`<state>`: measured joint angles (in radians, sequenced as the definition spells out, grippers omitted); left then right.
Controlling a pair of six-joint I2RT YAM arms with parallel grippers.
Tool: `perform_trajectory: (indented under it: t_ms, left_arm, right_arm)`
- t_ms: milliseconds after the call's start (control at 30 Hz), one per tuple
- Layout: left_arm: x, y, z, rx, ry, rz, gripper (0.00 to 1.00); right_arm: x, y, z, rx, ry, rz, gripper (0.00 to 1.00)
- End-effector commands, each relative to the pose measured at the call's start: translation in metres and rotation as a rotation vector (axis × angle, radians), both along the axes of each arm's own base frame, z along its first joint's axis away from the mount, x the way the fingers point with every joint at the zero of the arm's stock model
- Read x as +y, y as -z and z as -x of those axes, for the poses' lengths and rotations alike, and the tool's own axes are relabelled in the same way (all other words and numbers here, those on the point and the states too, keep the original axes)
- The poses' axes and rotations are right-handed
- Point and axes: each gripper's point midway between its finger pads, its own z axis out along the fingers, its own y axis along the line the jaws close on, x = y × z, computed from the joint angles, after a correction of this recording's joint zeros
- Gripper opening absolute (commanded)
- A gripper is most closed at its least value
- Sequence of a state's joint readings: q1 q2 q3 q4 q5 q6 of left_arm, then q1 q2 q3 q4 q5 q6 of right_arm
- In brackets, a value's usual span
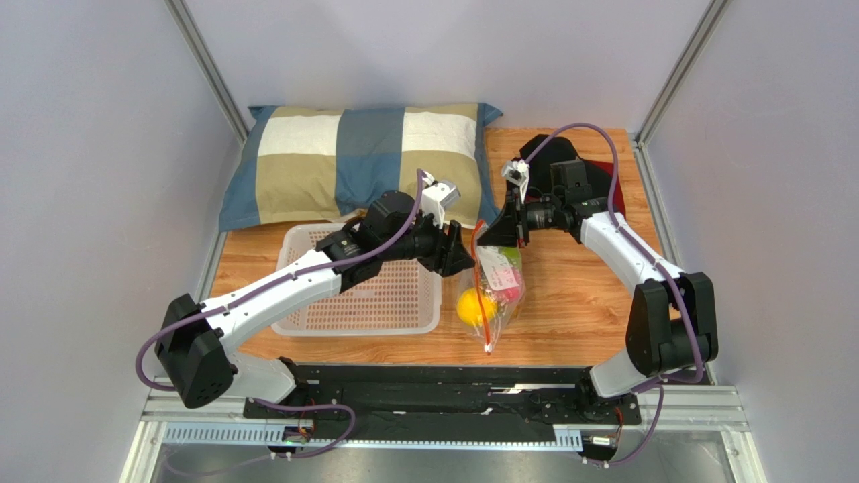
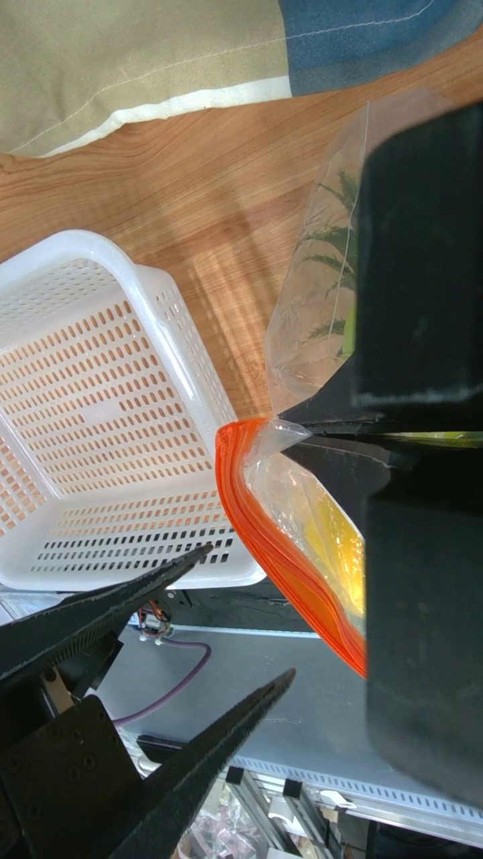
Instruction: Open the zip-top bag and remove the fake food
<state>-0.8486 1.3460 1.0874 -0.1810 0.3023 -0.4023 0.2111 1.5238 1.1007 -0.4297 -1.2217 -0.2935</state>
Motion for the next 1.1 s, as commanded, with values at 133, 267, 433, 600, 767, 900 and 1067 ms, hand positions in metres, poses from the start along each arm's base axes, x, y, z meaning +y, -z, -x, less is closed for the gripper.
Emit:
perform_trajectory:
  t_ms: [133, 267, 433, 600, 767, 900, 1067]
  left_arm:
    - [-0.013, -0.005, -0.01, 0.033, -0.039, 0.053, 0.56]
    - [-0.016, 0.002, -0.012, 0.048, -0.043, 0.046, 0.49]
    - [-0.019, 0.006, -0.016, 0.055, -0.049, 0.043, 0.4]
    - [-0.017, 0.011, -0.016, 0.053, -0.052, 0.03, 0.28]
    - [-0.024, 0.02, -0.017, 0.075, -0.031, 0.024, 0.41]
    - [-0.031, 0.027, -0.019, 0.08, -0.003, 0.002, 0.09]
    - [-0.031, 0.009, -0.016, 0.04, 0.004, 0.072, 0.0]
  right_arm:
    - [0.002, -0.015, -0.008, -0.075, 0.003, -0.004, 0.0]
    - [0.002, -0.014, -0.008, -0.071, 0.005, -0.002, 0.0]
    - [0.002, -0.011, -0.009, -0.065, 0.013, 0.006, 0.0]
    - [0.002, -0.011, -0.011, -0.059, 0.026, 0.008, 0.0]
    - [0.008, -0.012, -0.015, -0.018, 0.079, 0.037, 0.0]
    - [0.015, -0.006, -0.017, 0.024, 0.203, 0.13, 0.13]
    - [-0.012, -0.007, -0.043, 0.253, 0.642, 0.254, 0.53]
